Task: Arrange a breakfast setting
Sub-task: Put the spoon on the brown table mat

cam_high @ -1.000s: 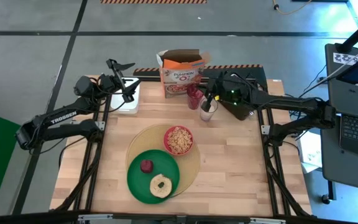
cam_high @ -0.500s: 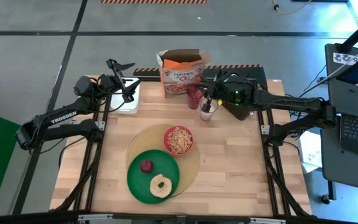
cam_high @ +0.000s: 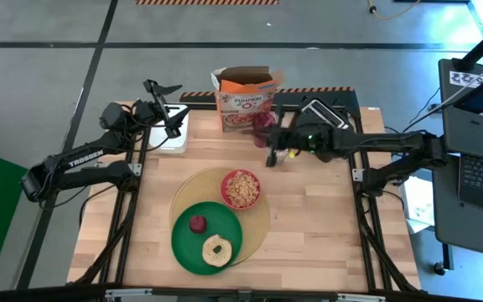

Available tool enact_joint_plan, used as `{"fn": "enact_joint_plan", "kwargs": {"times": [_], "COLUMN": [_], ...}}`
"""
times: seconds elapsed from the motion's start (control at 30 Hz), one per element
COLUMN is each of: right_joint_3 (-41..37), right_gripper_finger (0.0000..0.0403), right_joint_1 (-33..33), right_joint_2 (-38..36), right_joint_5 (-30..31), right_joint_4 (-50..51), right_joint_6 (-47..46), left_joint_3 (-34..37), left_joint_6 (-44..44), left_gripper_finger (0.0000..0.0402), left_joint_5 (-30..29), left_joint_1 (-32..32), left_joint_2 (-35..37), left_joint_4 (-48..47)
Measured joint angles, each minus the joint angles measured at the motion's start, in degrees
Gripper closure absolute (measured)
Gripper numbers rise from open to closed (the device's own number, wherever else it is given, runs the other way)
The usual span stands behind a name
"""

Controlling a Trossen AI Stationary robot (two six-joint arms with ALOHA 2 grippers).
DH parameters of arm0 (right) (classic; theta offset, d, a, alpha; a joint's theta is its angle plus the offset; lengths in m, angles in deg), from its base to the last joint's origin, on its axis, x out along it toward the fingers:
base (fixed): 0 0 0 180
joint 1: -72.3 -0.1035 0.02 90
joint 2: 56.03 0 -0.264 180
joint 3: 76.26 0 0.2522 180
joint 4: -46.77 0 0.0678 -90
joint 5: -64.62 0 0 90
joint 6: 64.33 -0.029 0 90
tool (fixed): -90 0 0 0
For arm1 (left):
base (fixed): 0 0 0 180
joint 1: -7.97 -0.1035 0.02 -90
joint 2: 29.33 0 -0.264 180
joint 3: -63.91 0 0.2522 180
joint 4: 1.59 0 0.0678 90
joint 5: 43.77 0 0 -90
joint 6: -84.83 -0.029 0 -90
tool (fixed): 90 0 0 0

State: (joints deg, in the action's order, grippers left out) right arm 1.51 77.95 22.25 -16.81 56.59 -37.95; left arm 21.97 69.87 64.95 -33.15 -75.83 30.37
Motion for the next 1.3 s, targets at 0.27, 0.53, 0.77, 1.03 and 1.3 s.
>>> {"fn": "enact_joint_plan", "kwargs": {"times": [0.27, 0.53, 0.77, 1.03, 1.3], "right_joint_3": [0.0, 0.0, 3.5, 10.7, 18.3], "right_gripper_finger": [0.0398, 0.0398, 0.0398, 0.0398, 0.0398], "right_joint_1": [-1.6, -1.5, -1.5, -1.6, -1.6], "right_joint_2": [6.6, 11.0, 16.3, 24.4, 31.6], "right_joint_5": [-6.9, -11.3, -16.6, -19.2, -20.2], "right_joint_4": [-6.4, -9.7, -9.1, -2.5, 6.0], "right_joint_6": [1.2, 2.6, 3.5, 6.5, 12.6], "left_joint_3": [0.0, 0.0, 0.0, 0.0, 0.0], "left_joint_6": [1.1, 1.1, 1.1, 1.0, 1.0], "left_gripper_finger": [0.0088, 0.0088, 0.0088, 0.0088, 0.0088], "left_joint_5": [0.0, 0.0, 0.0, 0.0, 0.0], "left_joint_1": [0.0, 0.0, 0.0, 0.0, 0.0], "left_joint_2": [0.0, 0.0, 0.0, 0.0, 0.0], "left_joint_4": [0.4, 0.4, 0.4, 0.4, 0.3]}}
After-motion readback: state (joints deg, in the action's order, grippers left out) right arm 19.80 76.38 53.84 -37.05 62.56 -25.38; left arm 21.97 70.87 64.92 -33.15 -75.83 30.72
